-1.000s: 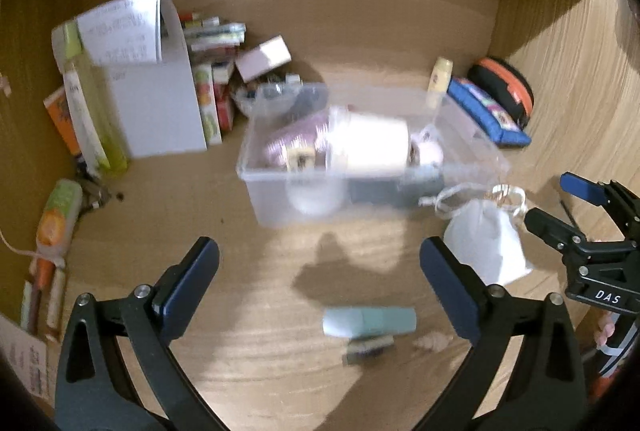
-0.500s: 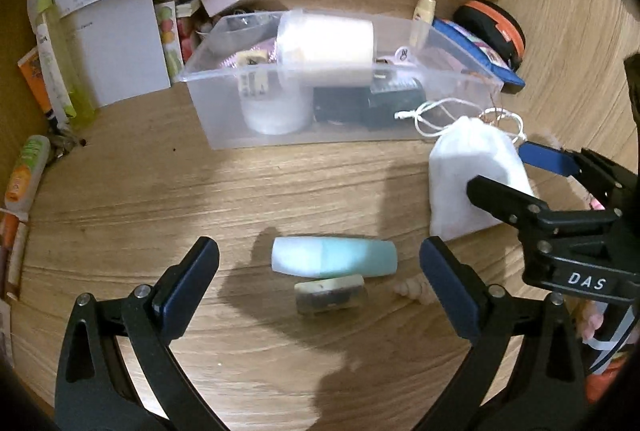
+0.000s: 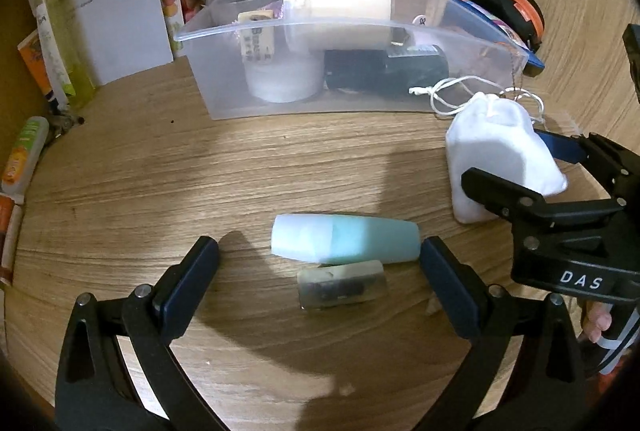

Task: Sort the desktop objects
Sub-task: 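Grasp the pale blue block with the left tool while the right tool grasps the white drawstring bag, then lift and carry the blue block and white bag over the clear box with both tools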

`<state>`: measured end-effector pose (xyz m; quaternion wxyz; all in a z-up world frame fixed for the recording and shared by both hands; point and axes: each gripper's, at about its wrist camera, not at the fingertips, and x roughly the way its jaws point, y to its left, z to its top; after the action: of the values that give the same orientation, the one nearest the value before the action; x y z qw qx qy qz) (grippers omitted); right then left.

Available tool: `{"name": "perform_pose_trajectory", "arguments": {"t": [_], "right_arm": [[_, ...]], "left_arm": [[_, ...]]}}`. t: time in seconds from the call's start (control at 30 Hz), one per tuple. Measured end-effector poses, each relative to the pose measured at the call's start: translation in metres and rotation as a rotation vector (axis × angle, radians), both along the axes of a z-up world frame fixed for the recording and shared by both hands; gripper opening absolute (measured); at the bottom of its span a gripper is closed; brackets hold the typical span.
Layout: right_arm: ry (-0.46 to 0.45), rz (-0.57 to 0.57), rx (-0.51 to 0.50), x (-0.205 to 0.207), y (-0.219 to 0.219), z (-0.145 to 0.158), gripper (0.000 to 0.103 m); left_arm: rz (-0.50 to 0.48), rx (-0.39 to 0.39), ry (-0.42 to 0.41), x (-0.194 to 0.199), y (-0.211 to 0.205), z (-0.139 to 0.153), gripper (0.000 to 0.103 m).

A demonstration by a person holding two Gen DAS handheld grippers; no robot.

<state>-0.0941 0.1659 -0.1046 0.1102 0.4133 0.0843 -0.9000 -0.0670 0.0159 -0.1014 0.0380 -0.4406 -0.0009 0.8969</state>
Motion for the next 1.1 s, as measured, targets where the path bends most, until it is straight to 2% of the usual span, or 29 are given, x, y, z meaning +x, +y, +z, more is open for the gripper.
{"name": "perform_pose_trajectory", "arguments": {"t": [0.07,0.1,0.17,0.23,0.3,0.4,0.63,1.1], "right_arm": [[0.0,0.005,-0.014,0.0,0.003,0.0,0.085],[0.001,0.008,-0.016,0.0,0.003,0.0,0.08],[0.004,0.013,-0.023,0.001,0.006,0.0,0.074],[0.004,0.015,-0.033,0.002,0.007,0.0,0.07],[0.007,0.023,-0.046,0.003,0.009,0.001,0.06],[0.012,0.038,-0.05,0.005,0.009,0.003,0.053],[0.026,0.036,-0.109,0.012,0.017,0.013,0.049],[0.146,0.062,-0.132,0.031,0.019,0.059,0.049]], "left_arm": [[0.009,-0.009,0.012,0.001,-0.001,0.0,0.094],[0.011,-0.016,0.017,0.001,-0.001,0.0,0.091],[0.011,-0.026,0.025,0.0,-0.002,0.002,0.076],[0.004,-0.002,0.023,-0.001,-0.004,0.004,0.073],[0.0,0.012,0.023,-0.002,-0.006,0.004,0.073],[0.004,0.025,0.029,-0.002,-0.008,0.004,0.073],[0.022,0.064,0.051,0.0,-0.015,0.01,0.073],[0.022,0.075,0.174,0.006,-0.023,0.055,0.073]]}}
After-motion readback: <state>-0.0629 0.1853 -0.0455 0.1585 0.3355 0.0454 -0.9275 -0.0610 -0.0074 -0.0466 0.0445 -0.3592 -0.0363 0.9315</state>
